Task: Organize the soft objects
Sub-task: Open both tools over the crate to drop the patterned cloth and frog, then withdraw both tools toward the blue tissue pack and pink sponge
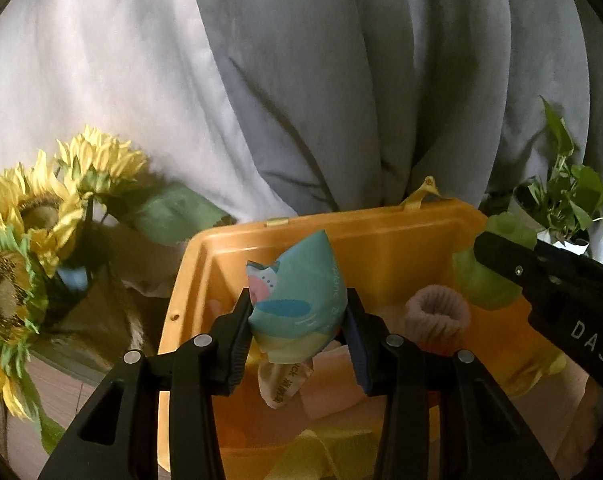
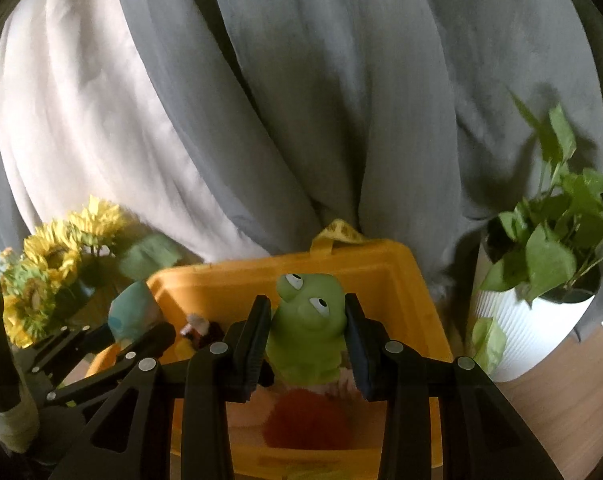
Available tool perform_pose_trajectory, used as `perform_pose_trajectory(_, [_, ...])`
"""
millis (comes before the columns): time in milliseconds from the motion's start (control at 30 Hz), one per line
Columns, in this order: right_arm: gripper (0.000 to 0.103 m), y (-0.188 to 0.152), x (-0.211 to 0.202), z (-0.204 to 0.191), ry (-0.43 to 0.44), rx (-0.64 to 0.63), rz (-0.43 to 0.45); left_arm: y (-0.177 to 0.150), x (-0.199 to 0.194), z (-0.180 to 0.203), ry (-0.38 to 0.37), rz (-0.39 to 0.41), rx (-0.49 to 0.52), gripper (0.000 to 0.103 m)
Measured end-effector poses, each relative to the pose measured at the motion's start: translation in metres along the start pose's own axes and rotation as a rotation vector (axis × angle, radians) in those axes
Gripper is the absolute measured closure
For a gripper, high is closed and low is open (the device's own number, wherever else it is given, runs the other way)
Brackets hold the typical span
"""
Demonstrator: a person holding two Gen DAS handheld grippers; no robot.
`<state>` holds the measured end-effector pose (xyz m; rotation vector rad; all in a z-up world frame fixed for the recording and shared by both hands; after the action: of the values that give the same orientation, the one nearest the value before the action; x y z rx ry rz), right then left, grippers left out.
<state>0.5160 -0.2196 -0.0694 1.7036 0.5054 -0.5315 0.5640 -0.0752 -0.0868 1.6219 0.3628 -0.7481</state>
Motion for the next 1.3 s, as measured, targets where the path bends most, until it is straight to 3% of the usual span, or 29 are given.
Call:
perform_pose_trajectory(100, [0.064, -0.003, 0.009, 0.0, 0.014, 0.006, -0.037, -0.001, 0.004, -0.001, -0.019, -0.022, -0.008, 0.056])
perform_pose_trajectory(167, [0.051, -0.002, 0.013, 0.001, 0.012, 0.011, -0.053, -0.001, 0.004, -0.002, -0.019, -0.025, -0.015, 0.051])
perform_pose_trajectory(233, [0.046, -0.003, 0.013, 0.002, -0.002, 0.012, -0.052, -0.002, 0.003, -0.002, -0.012, -0.022, -0.015, 0.048])
perform_pose_trajectory(500, [0.041, -0.001, -0.001, 0.007, -0.037, 0.026, -0.028, -0.001, -0.018, 0.0, -0.001, 0.013, -0.015, 0.037])
perform_pose_trajectory(867, [0.038, -0.002, -0.048, 0.006, -0.05, 0.012, 0.045, -0.01, -0.076, 0.008, 0.039, 0.097, -0.038, 0.034])
perform_pose_trajectory(1300, [0.038, -0.025, -0.095, 0.008, 0.006, -0.035, 0.058, -0.044, -0.13, 0.027, 0.073, 0.089, -0.106, 0.034])
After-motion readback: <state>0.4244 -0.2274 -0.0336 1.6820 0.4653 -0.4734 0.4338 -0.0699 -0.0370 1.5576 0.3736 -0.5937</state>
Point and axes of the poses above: each gripper's, at about its wrist camera, not at the fingertips, and x roughly the way its jaws point, z to its right, y to its top, the point moved 3 cm from there along x, roughly the way its jaws point, and after that the axes turned 4 degrees about -z, right-handed, at the moved point
